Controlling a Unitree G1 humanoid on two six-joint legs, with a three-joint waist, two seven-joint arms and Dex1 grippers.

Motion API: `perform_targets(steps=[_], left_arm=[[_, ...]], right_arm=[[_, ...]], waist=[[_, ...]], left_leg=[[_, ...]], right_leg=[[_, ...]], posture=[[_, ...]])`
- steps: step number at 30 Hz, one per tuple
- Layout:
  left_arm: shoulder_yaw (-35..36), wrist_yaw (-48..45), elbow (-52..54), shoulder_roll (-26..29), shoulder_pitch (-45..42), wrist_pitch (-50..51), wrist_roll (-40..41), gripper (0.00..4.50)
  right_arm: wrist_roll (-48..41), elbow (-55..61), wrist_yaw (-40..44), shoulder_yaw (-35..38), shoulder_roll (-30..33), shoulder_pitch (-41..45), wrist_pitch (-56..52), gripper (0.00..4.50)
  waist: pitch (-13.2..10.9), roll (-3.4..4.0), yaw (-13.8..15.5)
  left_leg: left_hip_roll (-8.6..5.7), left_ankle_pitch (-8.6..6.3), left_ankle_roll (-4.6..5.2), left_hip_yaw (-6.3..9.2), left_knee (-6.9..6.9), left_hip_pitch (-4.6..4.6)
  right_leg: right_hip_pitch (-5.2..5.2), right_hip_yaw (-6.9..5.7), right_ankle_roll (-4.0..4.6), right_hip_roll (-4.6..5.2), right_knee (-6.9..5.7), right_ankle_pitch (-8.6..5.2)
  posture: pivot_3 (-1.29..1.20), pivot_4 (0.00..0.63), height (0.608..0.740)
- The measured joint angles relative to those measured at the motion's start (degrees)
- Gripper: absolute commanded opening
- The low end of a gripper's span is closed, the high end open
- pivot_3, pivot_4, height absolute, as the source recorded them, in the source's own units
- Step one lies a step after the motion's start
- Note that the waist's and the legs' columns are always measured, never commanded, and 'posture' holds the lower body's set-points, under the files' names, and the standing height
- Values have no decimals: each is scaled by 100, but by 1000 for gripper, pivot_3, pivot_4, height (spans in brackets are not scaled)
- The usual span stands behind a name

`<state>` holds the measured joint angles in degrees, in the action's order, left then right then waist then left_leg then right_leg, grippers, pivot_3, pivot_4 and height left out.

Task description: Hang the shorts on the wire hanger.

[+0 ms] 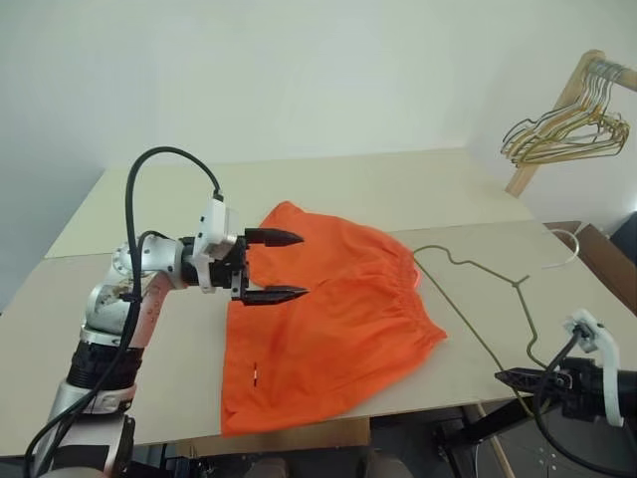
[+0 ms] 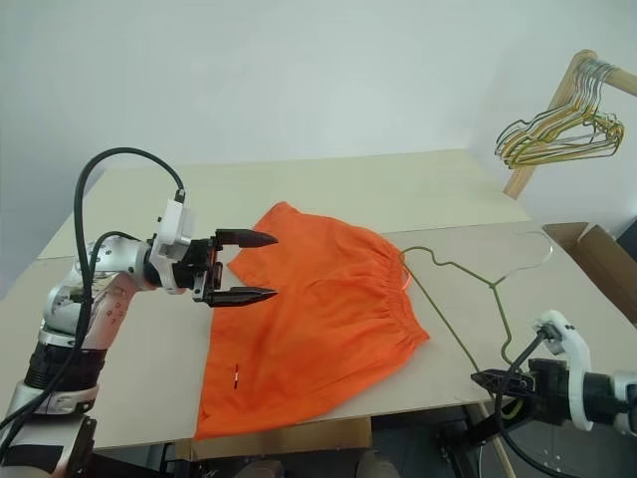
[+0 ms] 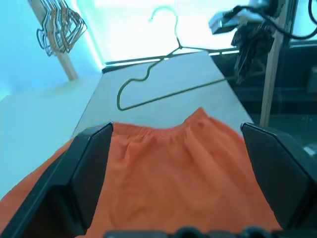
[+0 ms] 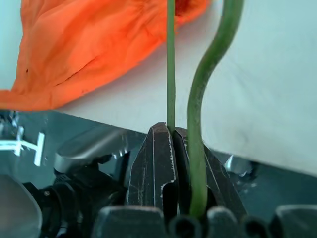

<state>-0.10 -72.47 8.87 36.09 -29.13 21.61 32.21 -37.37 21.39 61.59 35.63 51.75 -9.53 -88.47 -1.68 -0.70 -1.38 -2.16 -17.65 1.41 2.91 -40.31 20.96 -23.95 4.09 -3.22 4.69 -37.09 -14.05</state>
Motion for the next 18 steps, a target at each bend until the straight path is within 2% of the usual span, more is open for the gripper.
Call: perform_targets(steps=[2, 4, 9, 18], left_arm=[[0, 66, 102, -38, 22, 16, 71, 4471], [-4, 210, 178, -120, 61, 27, 77, 4471], [-5, 313, 202, -120, 102, 21, 73, 4471], [-4, 312, 376, 69, 268, 0, 67, 4471]], right_arm=[[-22, -14, -106, -1, -2, 2, -142, 0], [-118, -113, -275, -13, -49, 15, -270, 0], [-260, -235, -454, -209, -61, 89, -292, 0], [-451, -765, -533, -950, -43, 227, 4, 0]], waist=[[14, 12, -15], [16, 16, -26], [16, 15, -84], [15, 15, -91]], left_leg=[[2, -1, 1, -1, 5, -11], [8, -4, 7, -1, 31, -77], [13, -17, 28, -2, 46, -156], [15, -20, 33, -1, 48, -161]], right_leg=[[11, 1, 0, -5, 4, 0], [86, 0, 0, -16, 33, -2], [176, -4, -4, -26, 73, -6], [184, -2, -5, -23, 88, -5]], posture=[[-105, 24, 740], [-101, 24, 740], [-83, 20, 740], [-57, 14, 740]])
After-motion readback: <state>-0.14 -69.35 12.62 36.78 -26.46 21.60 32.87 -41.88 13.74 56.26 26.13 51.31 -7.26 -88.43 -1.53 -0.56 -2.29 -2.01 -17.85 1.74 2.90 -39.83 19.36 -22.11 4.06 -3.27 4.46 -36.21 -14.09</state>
